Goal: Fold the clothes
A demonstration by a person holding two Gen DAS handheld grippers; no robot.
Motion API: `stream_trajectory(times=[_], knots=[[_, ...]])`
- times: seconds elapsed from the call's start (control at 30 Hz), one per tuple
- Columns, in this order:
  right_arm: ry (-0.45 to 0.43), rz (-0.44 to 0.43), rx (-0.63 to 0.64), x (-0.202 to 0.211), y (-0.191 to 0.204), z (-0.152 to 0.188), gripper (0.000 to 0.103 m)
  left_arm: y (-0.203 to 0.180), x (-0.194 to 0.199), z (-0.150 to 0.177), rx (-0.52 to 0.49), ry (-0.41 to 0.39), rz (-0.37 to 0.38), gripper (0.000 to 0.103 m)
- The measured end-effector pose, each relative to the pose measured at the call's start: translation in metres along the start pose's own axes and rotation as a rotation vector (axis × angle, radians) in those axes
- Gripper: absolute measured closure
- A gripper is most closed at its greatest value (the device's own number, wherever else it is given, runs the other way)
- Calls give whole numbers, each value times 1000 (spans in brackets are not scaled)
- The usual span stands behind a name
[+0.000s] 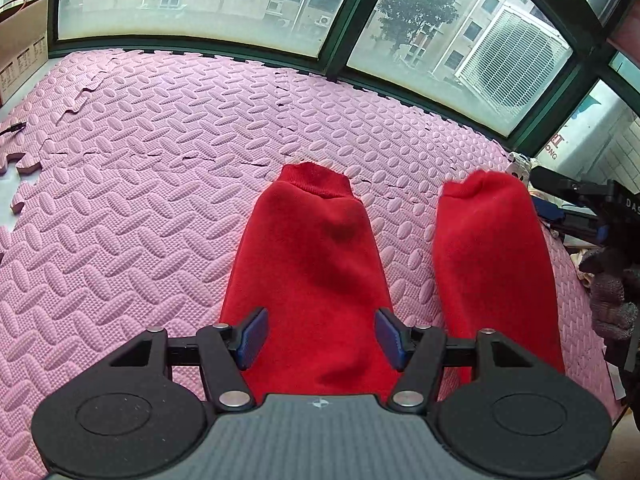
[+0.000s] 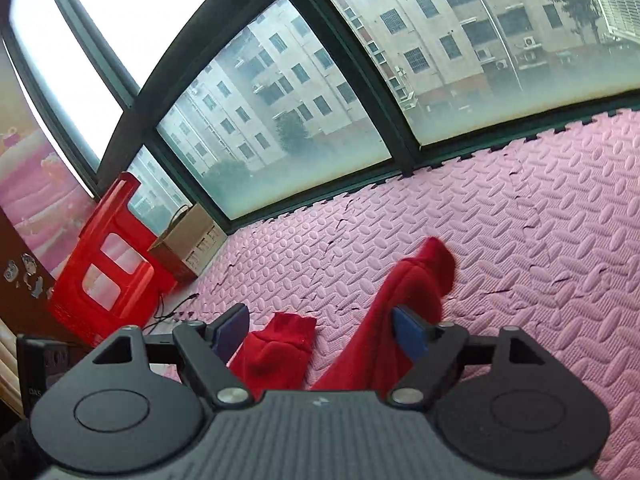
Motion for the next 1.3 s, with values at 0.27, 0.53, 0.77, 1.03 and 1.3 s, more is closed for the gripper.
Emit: stream_trajectory(times=[0.27, 0.53, 0.77, 1.03, 1.3], knots=[[82, 201, -59, -8, -36, 8, 22, 4, -18, -26, -3, -25, -90, 36], [170, 253, 27, -48, -25, 6, 34, 14, -36, -54, 10, -48, -147, 37], [209, 258, 47, -69, -23, -2, 51, 16, -57, -76, -13, -2, -98, 51], [227, 310, 62, -85, -27, -11, 89, 14, -54, -85, -82, -46, -137, 94], [138, 453, 26, -74, -49, -30, 94, 70, -28, -104, 57, -134, -243, 94]])
Point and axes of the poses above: each gripper's, at about its wrist camera, not at the fingertips, and x roughly against the way its jaws point, y to its left, z to its underside, the point moved 3 cm from there along -x, roughly the way its jaws point, and after that the axes turned 15 degrees about y, right-handed, at the moved point
